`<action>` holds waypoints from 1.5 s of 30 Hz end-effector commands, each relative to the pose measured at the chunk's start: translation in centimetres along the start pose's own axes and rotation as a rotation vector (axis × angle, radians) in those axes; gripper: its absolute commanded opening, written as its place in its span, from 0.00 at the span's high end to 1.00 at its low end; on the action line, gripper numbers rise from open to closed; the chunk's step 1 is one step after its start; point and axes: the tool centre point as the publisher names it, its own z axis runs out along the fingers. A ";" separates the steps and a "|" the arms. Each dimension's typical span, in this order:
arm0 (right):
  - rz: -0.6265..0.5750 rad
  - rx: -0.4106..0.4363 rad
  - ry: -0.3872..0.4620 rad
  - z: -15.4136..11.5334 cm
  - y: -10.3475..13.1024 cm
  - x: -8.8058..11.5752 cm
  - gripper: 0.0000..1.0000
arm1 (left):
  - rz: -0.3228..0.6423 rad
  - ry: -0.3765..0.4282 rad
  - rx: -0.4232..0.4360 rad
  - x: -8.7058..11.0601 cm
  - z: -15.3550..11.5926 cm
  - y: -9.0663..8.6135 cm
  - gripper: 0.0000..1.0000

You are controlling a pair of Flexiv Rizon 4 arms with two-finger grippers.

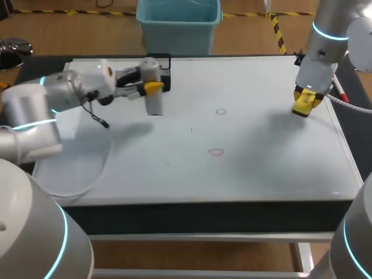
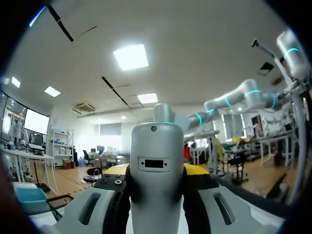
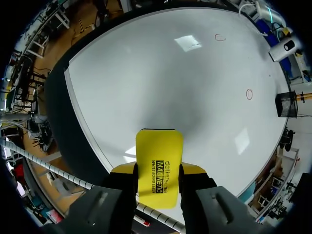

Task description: Pick up the inspection probe, press it on each red-marked spot on the whiteboard one by one, put down the probe, pick up the eraser, and wipe off all the red marks.

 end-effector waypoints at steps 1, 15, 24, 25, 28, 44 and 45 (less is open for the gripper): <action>-0.002 0.000 0.003 -0.1 -0.1 0.0 1.00 | 0.016 -0.003 0.006 0.2 4.2 0.4 1.00; -0.002 0.000 0.003 -0.1 -0.1 0.0 1.00 | -0.019 0.027 0.005 -0.7 12.6 4.9 1.00; -0.002 0.000 0.003 -0.1 -0.1 0.0 1.00 | -0.029 0.042 0.014 -1.1 15.4 6.4 1.00; -0.002 0.000 0.003 -0.1 -0.1 0.0 1.00 | -0.029 0.043 0.014 -1.2 15.6 6.5 1.00; -0.002 0.000 0.003 -0.1 -0.1 0.0 1.00 | -0.025 0.058 0.020 -1.4 16.3 6.9 1.00; -0.002 0.000 0.003 -0.1 -0.1 0.0 1.00 | -0.033 0.090 0.048 -2.6 17.6 9.5 1.00; -0.002 0.000 0.003 -0.1 -0.1 0.0 1.00 | -0.032 0.089 0.047 -2.6 17.5 9.6 1.00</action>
